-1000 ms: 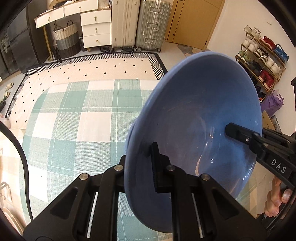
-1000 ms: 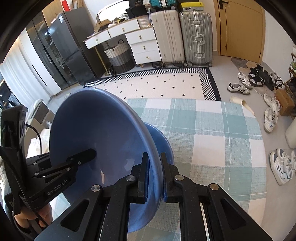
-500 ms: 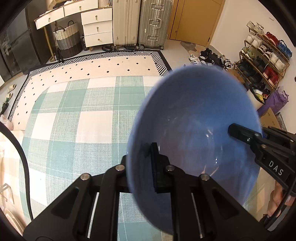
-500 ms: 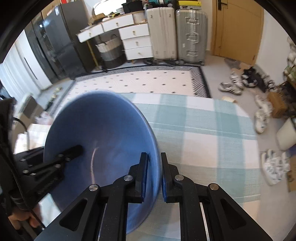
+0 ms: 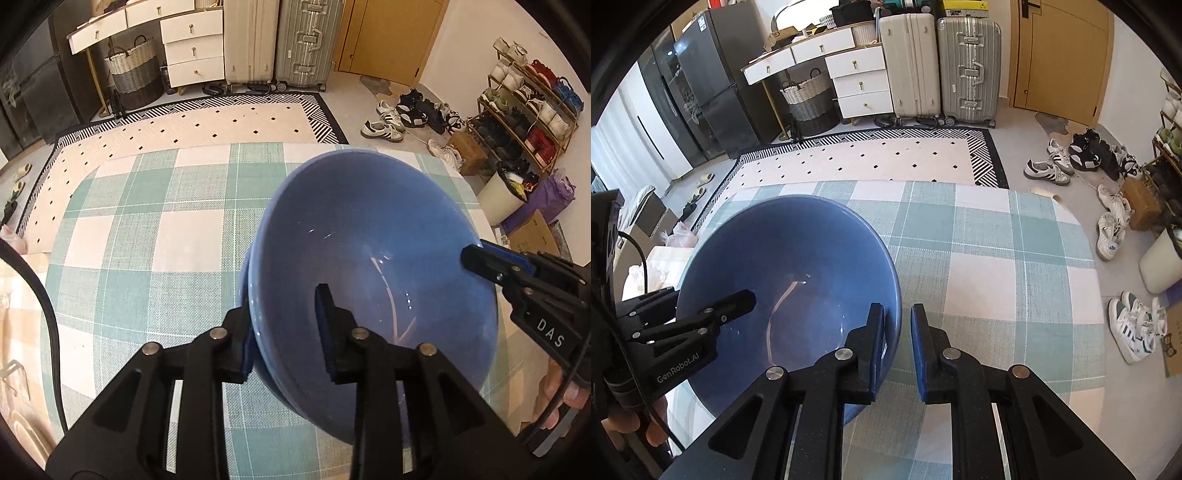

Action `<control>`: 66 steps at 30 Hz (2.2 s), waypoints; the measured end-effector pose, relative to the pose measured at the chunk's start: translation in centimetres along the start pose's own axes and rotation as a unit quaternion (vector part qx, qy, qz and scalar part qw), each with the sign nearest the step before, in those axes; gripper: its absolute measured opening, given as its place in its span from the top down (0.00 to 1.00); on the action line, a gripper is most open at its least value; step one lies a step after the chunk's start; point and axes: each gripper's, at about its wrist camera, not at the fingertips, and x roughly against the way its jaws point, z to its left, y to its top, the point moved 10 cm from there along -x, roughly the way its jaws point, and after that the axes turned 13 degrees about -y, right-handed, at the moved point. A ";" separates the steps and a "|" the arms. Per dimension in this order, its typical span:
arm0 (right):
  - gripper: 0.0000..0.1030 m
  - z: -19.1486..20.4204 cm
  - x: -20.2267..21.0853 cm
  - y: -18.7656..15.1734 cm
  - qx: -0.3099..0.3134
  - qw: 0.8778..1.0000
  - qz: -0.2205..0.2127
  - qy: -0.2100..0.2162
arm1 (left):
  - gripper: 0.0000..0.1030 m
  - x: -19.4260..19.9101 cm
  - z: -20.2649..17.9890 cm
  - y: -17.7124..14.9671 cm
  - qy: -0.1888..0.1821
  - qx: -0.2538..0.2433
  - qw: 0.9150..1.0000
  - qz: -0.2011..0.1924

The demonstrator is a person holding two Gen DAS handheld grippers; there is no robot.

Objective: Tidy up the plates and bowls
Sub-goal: 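Lower the nested blue bowls into the single blue bowl with both tools, then open both tools to release the stacked blue bowls, then move both tools to the rim of the blue bowl stack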

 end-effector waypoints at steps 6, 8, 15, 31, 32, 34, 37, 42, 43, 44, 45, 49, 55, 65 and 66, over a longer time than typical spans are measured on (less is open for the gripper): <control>0.82 0.2 0.3 -0.5 -0.003 1.000 0.005 0.006 | 0.51 0.8 -0.7 0.3 -0.010 -0.007 1.000 -0.002; 0.81 0.2 0.2 -0.6 -0.003 1.000 0.006 0.007 | 0.48 1.1 -0.7 0.4 -0.013 -0.007 1.000 -0.002; 0.79 0.4 0.6 -1.0 -0.003 1.000 0.005 0.013 | 0.37 2.6 -0.2 1.0 -0.039 0.028 0.999 -0.014; 0.47 2.2 3.7 -0.9 -0.005 0.999 -0.020 0.048 | 0.25 7.5 1.4 1.3 -0.016 0.014 0.998 -0.052; 0.41 2.2 4.0 -1.0 -0.006 0.998 -0.022 0.051 | 0.24 7.7 1.5 1.2 -0.016 0.013 0.998 -0.053; 0.33 2.3 4.7 -1.1 -0.011 0.998 -0.025 0.061 | 0.22 8.0 1.5 0.8 -0.018 0.011 0.998 -0.052; 0.29 2.5 5.6 -1.4 -0.014 0.997 -0.029 0.066 | 0.20 8.4 1.6 0.2 -0.016 0.010 0.998 -0.051; 0.16 2.9 7.0 -2.2 -0.015 0.997 -0.036 0.072 | 0.12 9.4 2.0 -0.9 -0.015 0.014 0.998 -0.055; 0.15 3.0 7.1 -2.3 -0.015 0.996 -0.036 0.075 | 0.05 9.7 2.1 -1.1 -0.015 0.014 0.998 -0.056; 0.14 3.1 7.3 -2.5 -0.016 0.996 -0.035 0.078 | 0.01 9.9 2.1 -1.2 -0.016 0.015 0.998 -0.058; 0.11 3.2 7.5 -2.7 -0.017 0.996 -0.036 0.081 | 0.02 10.2 2.1 -1.4 -0.018 0.015 0.998 -0.061; 0.09 3.4 8.1 -3.2 -0.018 0.996 -0.038 0.084 | 0.02 11.2 2.4 -2.0 -0.017 0.016 0.998 -0.065; 0.05 3.8 8.7 -4.0 -0.014 0.996 -0.039 0.084 | 0.02 12.1 2.8 -3.0 -0.018 0.017 0.997 -0.067; 0.05 3.9 8.7 -4.8 -0.017 0.995 -0.037 0.089 | 0.02 12.0 3.5 -4.2 -0.020 0.023 0.997 -0.064; 0.05 3.9 8.6 -4.9 -0.018 0.995 -0.036 0.089 | 0.02 12.0 3.5 -4.2 -0.020 0.024 0.998 -0.063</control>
